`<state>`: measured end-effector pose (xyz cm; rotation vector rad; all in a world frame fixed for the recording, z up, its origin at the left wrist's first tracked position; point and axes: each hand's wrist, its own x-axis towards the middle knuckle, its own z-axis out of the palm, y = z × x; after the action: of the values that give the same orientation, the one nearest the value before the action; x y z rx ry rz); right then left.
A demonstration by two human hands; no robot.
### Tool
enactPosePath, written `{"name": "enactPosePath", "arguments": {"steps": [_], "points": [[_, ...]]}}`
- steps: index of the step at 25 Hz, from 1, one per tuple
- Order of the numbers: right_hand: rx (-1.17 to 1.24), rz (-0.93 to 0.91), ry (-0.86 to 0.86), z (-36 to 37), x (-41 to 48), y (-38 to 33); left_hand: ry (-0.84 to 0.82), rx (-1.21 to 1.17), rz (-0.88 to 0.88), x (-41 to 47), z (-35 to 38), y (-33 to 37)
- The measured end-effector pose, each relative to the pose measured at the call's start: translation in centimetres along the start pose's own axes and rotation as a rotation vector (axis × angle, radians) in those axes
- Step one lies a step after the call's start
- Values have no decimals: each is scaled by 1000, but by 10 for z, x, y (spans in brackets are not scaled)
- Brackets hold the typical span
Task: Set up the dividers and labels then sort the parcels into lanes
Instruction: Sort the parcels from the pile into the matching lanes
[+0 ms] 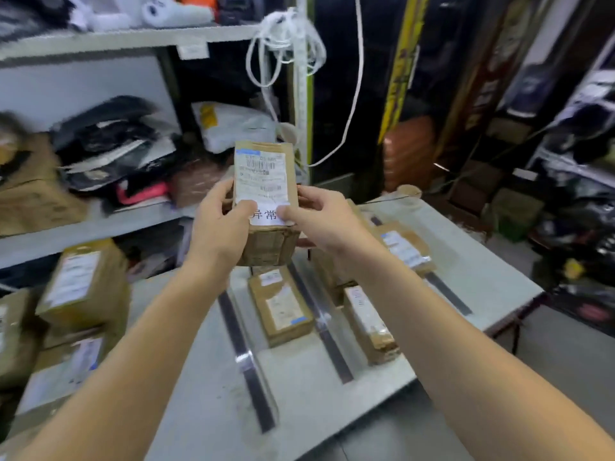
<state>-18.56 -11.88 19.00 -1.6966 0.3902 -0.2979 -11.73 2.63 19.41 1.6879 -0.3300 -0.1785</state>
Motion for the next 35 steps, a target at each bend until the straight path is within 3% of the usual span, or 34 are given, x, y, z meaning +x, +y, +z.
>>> {"name": "enactPosePath", "arguments": {"steps": [7, 14, 19, 23, 27, 35], "points": [[-21, 81, 257, -136, -33, 19, -260, -7, 42, -13, 140, 5], [-71, 262, 414, -211, -35, 76, -572, -116, -173, -9, 238, -40], [-209, 347, 415, -258, -33, 124, -614, -96, -261, -18, 295, -76], [-227, 415, 312, -305, -28, 168, -569, -75, -349, -34, 337, -97], [-213, 473, 148, -351, -17, 223, -413, -23, -445, -60, 390, -123], [-319, 388, -117, -399, 9, 296, -187, -5, -558, -88, 450, -156]]}}
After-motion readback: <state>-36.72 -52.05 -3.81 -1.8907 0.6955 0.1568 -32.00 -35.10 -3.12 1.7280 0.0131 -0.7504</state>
